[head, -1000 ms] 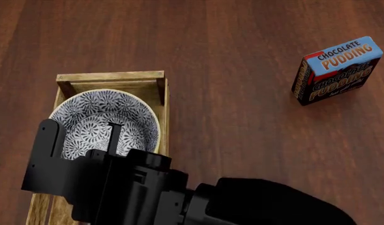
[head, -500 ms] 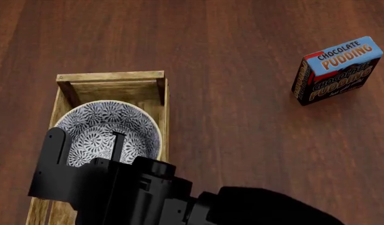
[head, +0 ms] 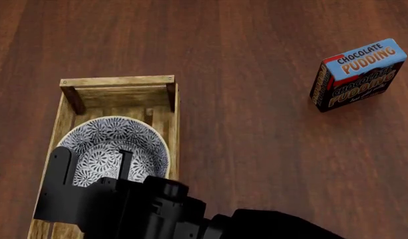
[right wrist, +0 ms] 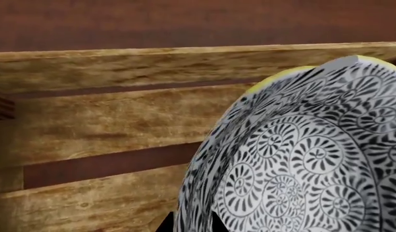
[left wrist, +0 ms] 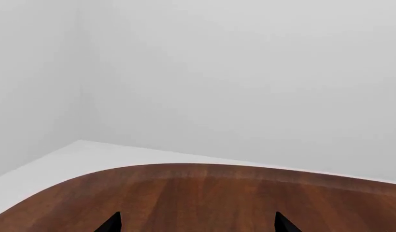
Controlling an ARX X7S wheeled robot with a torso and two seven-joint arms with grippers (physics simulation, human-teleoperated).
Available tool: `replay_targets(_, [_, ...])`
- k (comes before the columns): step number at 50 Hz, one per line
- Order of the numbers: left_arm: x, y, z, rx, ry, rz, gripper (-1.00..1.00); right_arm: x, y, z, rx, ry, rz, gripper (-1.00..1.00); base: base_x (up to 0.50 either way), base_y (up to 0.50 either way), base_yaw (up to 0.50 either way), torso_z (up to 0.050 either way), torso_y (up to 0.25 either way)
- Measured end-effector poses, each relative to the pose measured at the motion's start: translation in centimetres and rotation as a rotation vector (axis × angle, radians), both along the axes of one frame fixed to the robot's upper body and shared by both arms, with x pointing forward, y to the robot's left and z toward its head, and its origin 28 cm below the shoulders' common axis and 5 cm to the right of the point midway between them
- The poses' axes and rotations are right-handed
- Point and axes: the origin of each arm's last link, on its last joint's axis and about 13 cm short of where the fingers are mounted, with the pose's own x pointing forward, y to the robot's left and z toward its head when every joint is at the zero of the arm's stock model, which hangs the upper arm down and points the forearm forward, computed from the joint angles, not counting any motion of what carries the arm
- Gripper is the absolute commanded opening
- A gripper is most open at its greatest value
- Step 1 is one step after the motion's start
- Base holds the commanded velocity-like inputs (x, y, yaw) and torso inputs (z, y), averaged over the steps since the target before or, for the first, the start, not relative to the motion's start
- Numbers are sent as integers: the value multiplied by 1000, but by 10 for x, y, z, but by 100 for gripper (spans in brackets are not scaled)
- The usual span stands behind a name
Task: Stack the left bowl on the right bowl and place them in the tray.
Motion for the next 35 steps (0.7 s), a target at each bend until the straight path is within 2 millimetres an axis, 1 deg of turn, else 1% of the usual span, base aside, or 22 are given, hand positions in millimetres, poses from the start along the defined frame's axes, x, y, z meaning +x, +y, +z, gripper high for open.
replay_targets(10, [0, 0, 0, 2, 1, -1, 100, 1, 0, -3, 7, 4, 6, -100, 1, 0, 0, 0, 0])
replay_targets(11, [0, 0, 0, 2, 1, -1, 100, 1, 0, -3, 8, 4, 5, 100, 0, 0, 0, 0, 0])
replay_targets(21, [0, -1, -1, 4, 1, -2, 100, -2, 0, -7, 5, 21, 3, 100, 0, 0, 0, 0, 0])
replay_targets(35, [0, -1, -1, 3, 0, -3, 100, -11, 4, -12, -1, 50, 23, 100, 0, 0, 0, 0, 0])
